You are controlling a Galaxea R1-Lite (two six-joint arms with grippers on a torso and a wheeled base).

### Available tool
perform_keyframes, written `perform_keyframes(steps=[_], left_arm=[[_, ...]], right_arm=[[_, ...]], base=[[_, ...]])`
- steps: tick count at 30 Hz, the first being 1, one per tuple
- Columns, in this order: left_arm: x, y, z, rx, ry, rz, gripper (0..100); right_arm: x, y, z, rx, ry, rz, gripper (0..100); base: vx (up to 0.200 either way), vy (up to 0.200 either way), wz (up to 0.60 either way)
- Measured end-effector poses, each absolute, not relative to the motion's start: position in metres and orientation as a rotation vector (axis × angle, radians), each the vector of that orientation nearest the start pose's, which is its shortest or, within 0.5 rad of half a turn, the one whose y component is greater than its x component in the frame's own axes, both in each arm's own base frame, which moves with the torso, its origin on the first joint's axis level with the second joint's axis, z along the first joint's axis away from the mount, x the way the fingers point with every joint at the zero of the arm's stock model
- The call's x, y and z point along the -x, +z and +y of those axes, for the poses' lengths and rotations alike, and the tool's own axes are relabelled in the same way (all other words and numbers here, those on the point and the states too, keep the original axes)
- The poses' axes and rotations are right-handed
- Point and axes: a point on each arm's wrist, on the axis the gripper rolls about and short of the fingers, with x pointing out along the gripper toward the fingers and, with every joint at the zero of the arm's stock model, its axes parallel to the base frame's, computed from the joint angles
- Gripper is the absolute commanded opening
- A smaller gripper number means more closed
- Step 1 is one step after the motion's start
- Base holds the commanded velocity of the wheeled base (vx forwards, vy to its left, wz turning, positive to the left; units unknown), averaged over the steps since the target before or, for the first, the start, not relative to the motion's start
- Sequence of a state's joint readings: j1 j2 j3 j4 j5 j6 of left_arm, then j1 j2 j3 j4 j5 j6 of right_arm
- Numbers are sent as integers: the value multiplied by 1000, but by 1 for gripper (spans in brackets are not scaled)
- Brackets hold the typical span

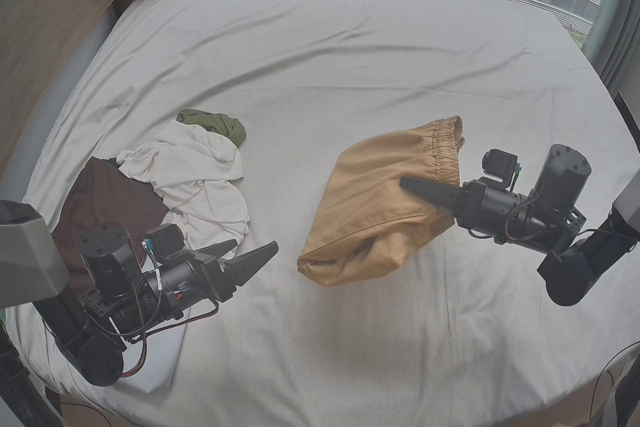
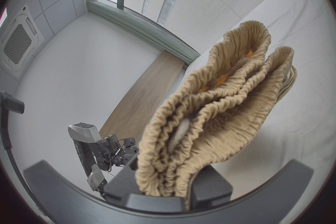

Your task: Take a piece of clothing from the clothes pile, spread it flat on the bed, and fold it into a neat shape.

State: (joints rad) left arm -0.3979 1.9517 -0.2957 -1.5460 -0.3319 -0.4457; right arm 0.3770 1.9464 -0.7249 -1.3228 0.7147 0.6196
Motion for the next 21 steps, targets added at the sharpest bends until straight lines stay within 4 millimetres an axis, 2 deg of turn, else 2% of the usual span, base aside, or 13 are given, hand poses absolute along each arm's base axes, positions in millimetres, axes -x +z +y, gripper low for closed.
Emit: perform_keyframes(steps=[8, 21], left_arm=[[-249, 87, -112, 422, -689, 272, 100], [-248, 86, -111, 422, -692, 278, 100]], right_arm=[[-332, 171, 146, -537, 1086, 224, 0], [-364, 187, 157, -533, 1088, 203, 0]], base=[[0, 0, 0], [0, 0, 0]])
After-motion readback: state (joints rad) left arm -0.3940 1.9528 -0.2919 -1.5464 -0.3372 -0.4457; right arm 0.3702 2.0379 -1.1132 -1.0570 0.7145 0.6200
